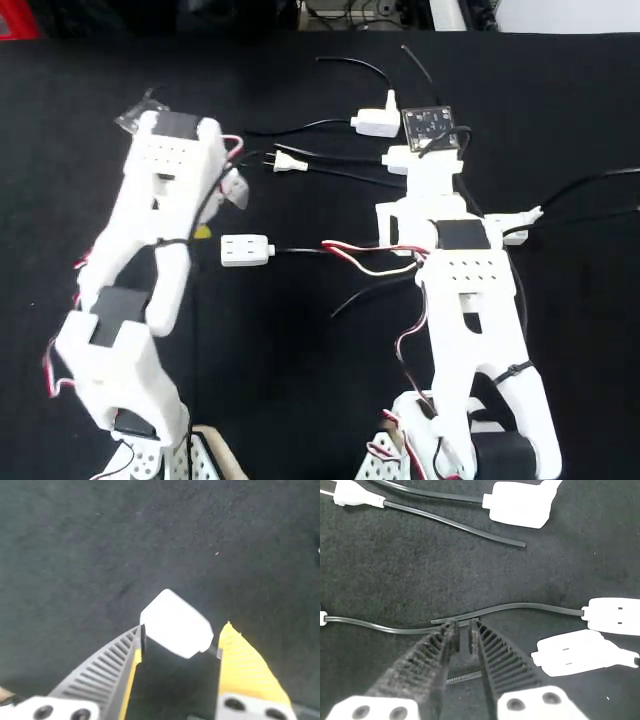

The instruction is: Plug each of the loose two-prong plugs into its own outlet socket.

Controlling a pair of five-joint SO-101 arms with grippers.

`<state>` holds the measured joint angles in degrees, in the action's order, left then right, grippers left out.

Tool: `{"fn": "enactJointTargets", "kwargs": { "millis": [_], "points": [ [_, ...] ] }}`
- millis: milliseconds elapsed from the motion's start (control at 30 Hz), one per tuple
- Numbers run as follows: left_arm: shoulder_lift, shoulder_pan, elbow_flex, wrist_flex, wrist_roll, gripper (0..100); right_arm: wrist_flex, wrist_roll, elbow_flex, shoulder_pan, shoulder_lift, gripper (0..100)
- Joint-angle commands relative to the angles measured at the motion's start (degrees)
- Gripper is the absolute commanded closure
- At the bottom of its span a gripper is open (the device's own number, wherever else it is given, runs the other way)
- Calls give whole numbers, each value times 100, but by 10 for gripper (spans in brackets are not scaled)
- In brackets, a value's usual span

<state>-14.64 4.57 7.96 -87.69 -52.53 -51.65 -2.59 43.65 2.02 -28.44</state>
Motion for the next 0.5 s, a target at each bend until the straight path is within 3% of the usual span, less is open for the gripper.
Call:
{"fn": "enactJointTargets", "kwargs": {
  "millis": [0, 167, 467],
  "points": [
    [-598, 251, -4, 387, -246, 749, 97, 35, -40, -88, 4, 949],
    [-1345, 303, 31, 273, -141, 749, 97, 35, -40, -88, 4, 949],
    [-1776, 40, 242, -79, 774, 749, 97, 9, -40, -88, 4, 949]
  ]
}}
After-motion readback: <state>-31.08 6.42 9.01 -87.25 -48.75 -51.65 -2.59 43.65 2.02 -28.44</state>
